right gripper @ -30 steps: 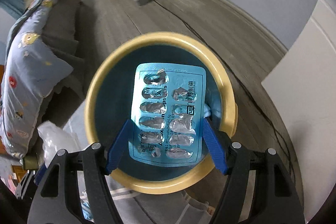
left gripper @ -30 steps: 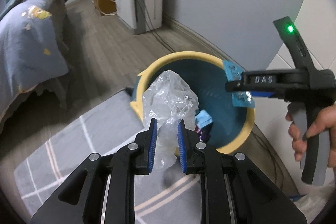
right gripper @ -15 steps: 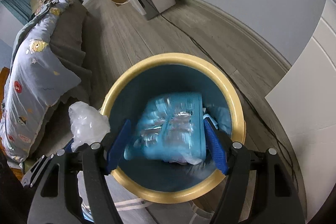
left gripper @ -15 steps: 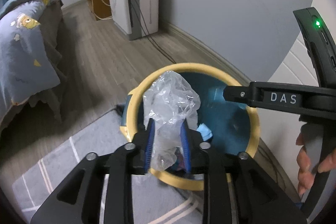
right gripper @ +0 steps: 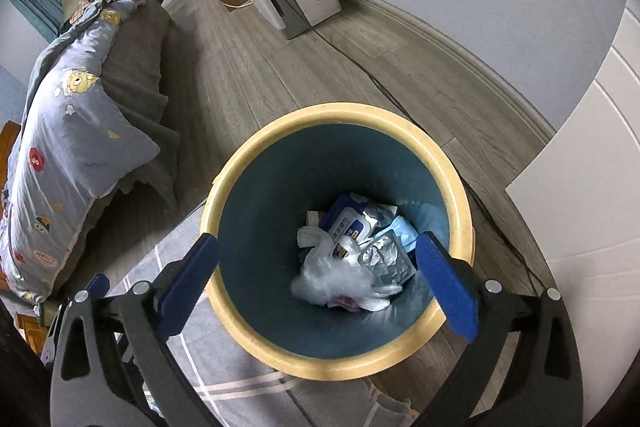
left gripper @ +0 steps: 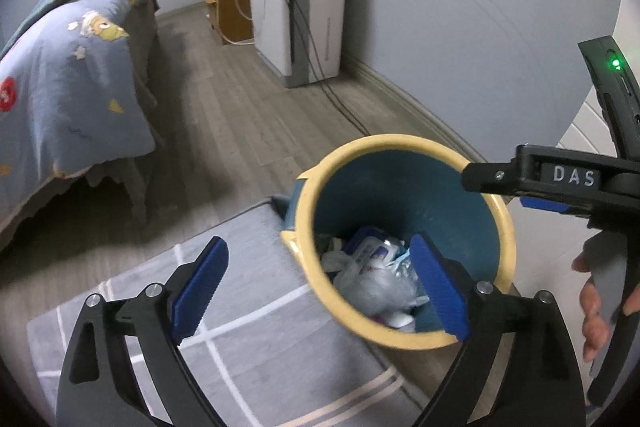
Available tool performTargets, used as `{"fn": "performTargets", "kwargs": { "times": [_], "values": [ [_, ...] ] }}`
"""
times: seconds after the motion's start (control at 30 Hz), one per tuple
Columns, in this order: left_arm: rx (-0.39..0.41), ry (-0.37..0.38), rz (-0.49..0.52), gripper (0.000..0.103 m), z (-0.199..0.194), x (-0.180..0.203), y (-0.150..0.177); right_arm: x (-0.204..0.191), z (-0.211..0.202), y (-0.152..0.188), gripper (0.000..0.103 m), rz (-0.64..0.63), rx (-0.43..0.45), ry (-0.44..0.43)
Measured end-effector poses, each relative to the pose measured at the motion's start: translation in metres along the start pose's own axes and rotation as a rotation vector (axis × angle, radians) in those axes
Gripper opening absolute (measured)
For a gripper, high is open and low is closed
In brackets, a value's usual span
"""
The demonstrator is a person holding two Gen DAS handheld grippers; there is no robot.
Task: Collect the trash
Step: 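Move both open grippers back over the mat toward the remaining trash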
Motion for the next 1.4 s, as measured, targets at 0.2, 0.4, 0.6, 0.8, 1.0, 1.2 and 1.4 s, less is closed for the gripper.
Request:
{"fn": "performTargets", "kwargs": {
  "times": [0.2, 0.4, 0.6, 0.8, 1.0, 1.2, 1.4],
  "values": [
    [0.011, -0.019, -0.029, 0.093, -0.020, -0.017, 0.002, -0.012, -0.015, 0.000, 0.097, -0.036, 0.025, 0.012],
    [0.038, -0.024, -0.050, 0.094, -0.058, -0.039, 0.011, -0.032, -0.035, 0.001, 0.097, -0.133, 0.076, 0.038],
    [0.028, -0.067, -0.081, 0.094, -0.100, -0.082, 0.035, -0.057, -0.054, 0.011, 0.097, -0.228, 0.119, 0.043],
    [0.017, -0.138, -0.141, 0.095, -0.139, -0.129, 0.078, -0.093, -0.065, 0.033, 0.097, -0.329, 0.133, 0.037],
    [-0.015, -0.166, -0.257, 0.095, -0.155, -0.167, 0.121, -0.128, -0.064, 0.064, 0.097, -0.390, 0.096, 0.002],
    [-0.052, -0.181, -0.242, 0.095, -0.153, -0.181, 0.146, -0.164, -0.050, 0.113, 0.097, -0.416, 0.009, -0.048],
    [-0.126, -0.132, -0.229, 0.095, -0.145, -0.182, 0.175, -0.185, -0.027, 0.155, 0.097, -0.456, -0.094, -0.052]
  ]
}}
Point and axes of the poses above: each gripper's, at about its wrist camera, not at the fingertips, and z roughly the way its jaws point, x to its right, y to its underside, the point moved 4 cm from there along z, roughly the way its jaws point, and after that the axes turned 5 degrees about x, right-handed, at the moved point
